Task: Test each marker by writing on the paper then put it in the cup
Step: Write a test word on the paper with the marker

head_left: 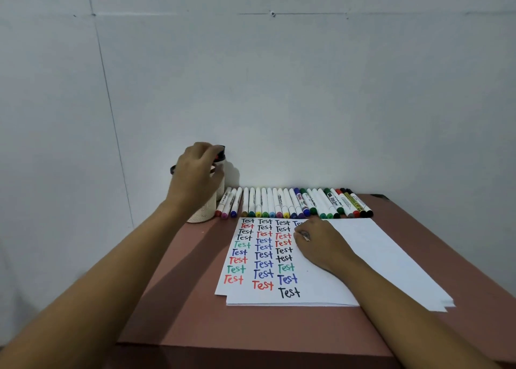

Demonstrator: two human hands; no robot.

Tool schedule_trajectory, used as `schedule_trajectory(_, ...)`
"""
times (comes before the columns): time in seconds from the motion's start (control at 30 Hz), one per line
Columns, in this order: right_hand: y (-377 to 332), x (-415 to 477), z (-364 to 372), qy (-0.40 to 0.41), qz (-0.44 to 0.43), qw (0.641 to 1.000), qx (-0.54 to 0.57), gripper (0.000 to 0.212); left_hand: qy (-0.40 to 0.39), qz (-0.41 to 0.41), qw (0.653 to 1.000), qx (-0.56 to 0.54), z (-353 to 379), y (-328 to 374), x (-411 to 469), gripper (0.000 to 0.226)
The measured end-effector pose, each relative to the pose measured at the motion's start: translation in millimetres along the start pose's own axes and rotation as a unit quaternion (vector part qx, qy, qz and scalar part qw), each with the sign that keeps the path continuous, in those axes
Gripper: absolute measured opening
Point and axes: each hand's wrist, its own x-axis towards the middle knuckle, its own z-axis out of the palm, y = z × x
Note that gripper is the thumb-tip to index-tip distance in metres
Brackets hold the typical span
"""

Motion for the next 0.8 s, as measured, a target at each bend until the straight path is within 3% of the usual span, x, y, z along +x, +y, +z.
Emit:
schedule_trajectory(0.1, -1, 0, 0, 0.003, -0.002, 1.0, 0.003, 0.031, -0.032, 0.042, 0.999, -0.013, 18, 30, -18, 0.023)
schedule_trajectory(0.17, -1, 0, 0, 0.012, 0.008, 1.0, 0.013, 0.031, -0.131, -0.01, 0.991, -0.035, 36, 43, -34, 0.024)
schedule_trajectory(0.27, 0, -2, -6, 0.033, 0.028, 0.997, 0.056, 0.03, -0.301, -0.079, 0.949, -0.054, 57, 43, -55, 0.032)
schedule_trajectory(0.33, 0, -4, -13, 0.045, 0.041, 0.995, 0.081, 0.028, -0.354, -0.081, 0.928, -0.081, 62, 41, -61, 0.034)
schedule_trajectory(0.53, 15, 24, -42, 0.062, 0.09, 0.993, 0.055, 0.034, -0.357, -0.089, 0.925, -0.093, 68, 35, -64, 0.034)
schedule_trajectory(0.7, 70, 53, -54, 0.114, 0.227, 0.967, -0.033, 0.021, -0.349, -0.092, 0.928, -0.094, 75, 33, -66, 0.034)
schedule_trajectory(0.8, 99, 56, -51, 0.091, 0.29, 0.951, -0.05, 0.019, -0.346, -0.095, 0.929, -0.092, 75, 36, -65, 0.035)
